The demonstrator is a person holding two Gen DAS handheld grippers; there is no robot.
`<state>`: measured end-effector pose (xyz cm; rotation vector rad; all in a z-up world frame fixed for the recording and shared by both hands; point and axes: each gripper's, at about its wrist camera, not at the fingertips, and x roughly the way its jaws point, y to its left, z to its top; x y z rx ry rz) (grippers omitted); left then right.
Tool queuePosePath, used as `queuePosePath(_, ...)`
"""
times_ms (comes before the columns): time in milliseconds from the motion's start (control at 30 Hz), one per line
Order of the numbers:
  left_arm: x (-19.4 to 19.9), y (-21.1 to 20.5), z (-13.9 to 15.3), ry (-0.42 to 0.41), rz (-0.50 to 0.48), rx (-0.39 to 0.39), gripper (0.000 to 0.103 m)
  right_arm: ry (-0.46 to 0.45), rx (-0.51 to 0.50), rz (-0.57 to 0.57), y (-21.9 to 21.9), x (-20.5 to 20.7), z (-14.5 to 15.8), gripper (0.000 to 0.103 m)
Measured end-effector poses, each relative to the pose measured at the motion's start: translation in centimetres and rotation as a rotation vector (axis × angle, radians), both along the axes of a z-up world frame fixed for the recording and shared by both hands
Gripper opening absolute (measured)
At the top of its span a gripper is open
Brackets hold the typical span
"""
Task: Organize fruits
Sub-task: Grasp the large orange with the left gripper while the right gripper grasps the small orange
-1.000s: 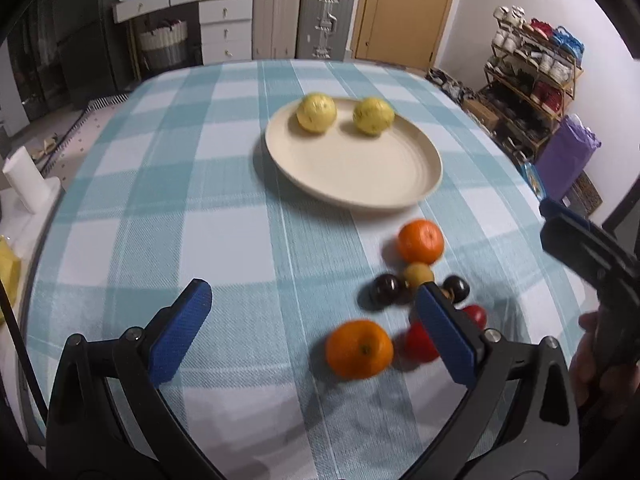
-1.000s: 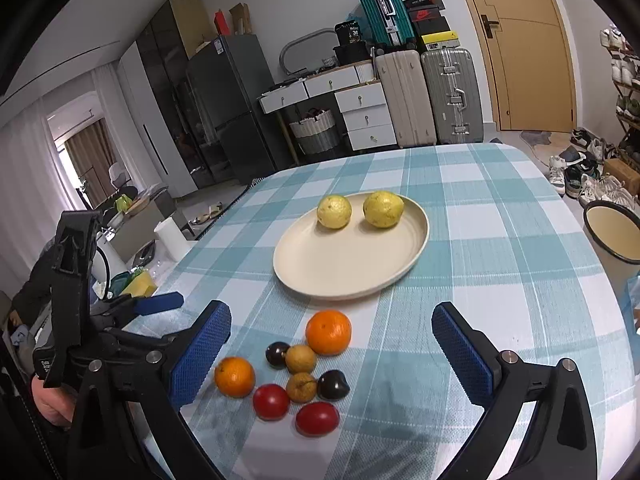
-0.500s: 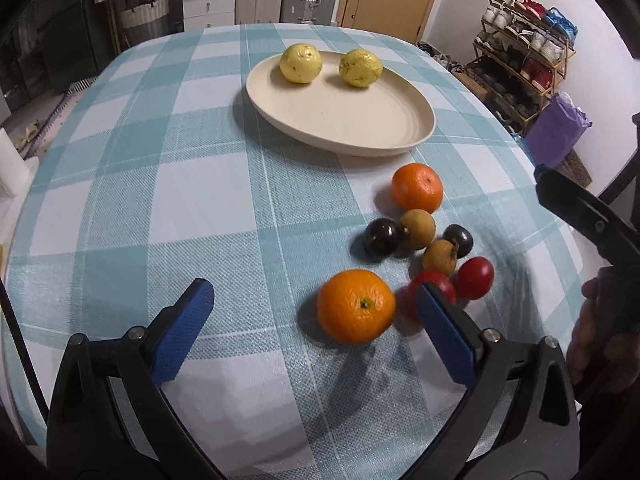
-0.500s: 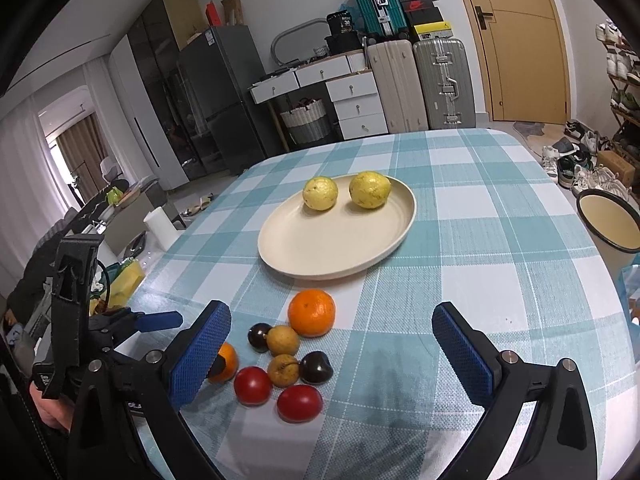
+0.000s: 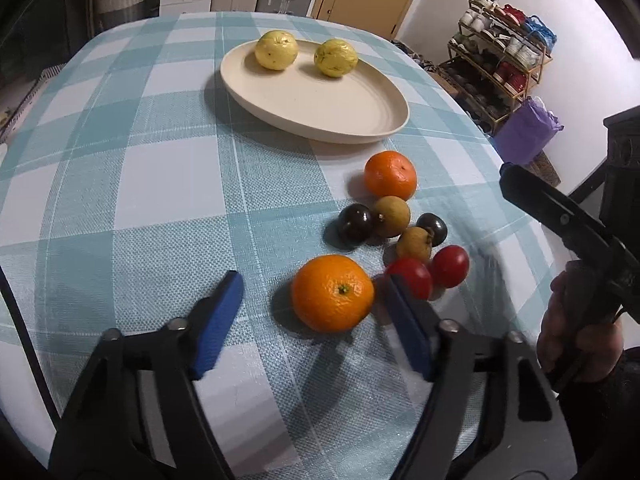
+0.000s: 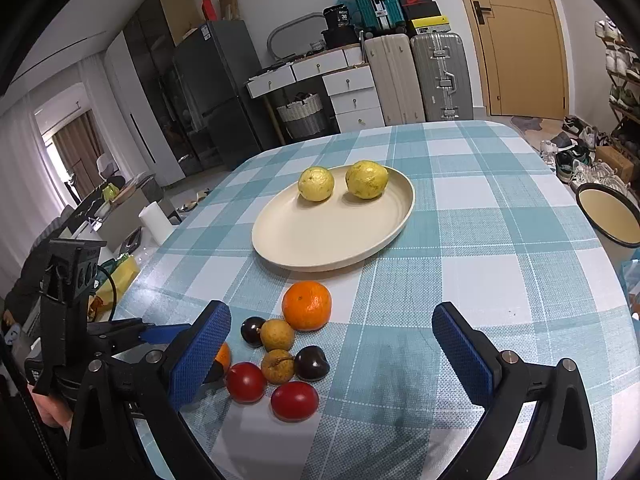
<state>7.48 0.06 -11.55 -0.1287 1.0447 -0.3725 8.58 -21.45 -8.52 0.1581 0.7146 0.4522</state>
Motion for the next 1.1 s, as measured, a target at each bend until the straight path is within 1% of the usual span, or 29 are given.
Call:
queuePosePath(33,0.1,0.0,-0.1,0.005,-0.008,-0.010,0.055,0.002,0.000,0.000,0.0,0.0,-0.1,0.103)
queuePosePath(67,0.2,0.2,-0.1,0.007,-0.015,-0.024,0.054,0.005,-0.001,-0.001,0.1,0.1,-0.1,0.103)
queuePosePath(100,0.2,0.3,-0.1,0.008,-0.018,-0.036,0.051,0.007,-0.002,-0.001,0.1,0.1,-0.2,0.103)
queuePosePath(133,0.2,0.3,-0.2,0.015,-0.031,-0.057,0.044,0.009,-0.002,-0.001,0.2,0.2,-0.2,0.103)
queuePosePath(200,0.1,0.4,-0.2,0.019,-0.045,-0.087,0.038,0.012,-0.004,-0.004,0.3,0.2,-0.3,0.103)
queuePosePath(333,-0.1,0.4,-0.1,0.012,-0.046,-0.078,0.037,0.019,0.012,-0.019,0.3,0.4,-0.5,0.103)
queuePosePath(467,-0.1,0.9,-0.1,0.021,-0.044,-0.085,0.036,0.029,0.003,-0.019,0.5,0.9,-0.7,0.103)
queuePosePath(633,-0.3,1.4,0.5,0.002,-0.052,-0.120,0.036,0.057,-0.007,-0.004,0.9,1.4,-1.3,0.103)
queuePosePath(767,-0.3,1.5,0.7,-0.007,-0.060,-0.132,0.036,0.063,-0.015,-0.010,1.0,1.7,-1.4,0.103)
queuePosePath(933,-0.2,2.0,0.9,-0.009,-0.067,-0.141,0.036,0.094,0.015,-0.003,1.3,2.4,-1.8,0.103)
queuePosePath(1100,0.1,2.6,0.7,0.000,-0.054,-0.154,0.036,0.113,0.004,0.013,2.2,2.8,-2.3,0.103)
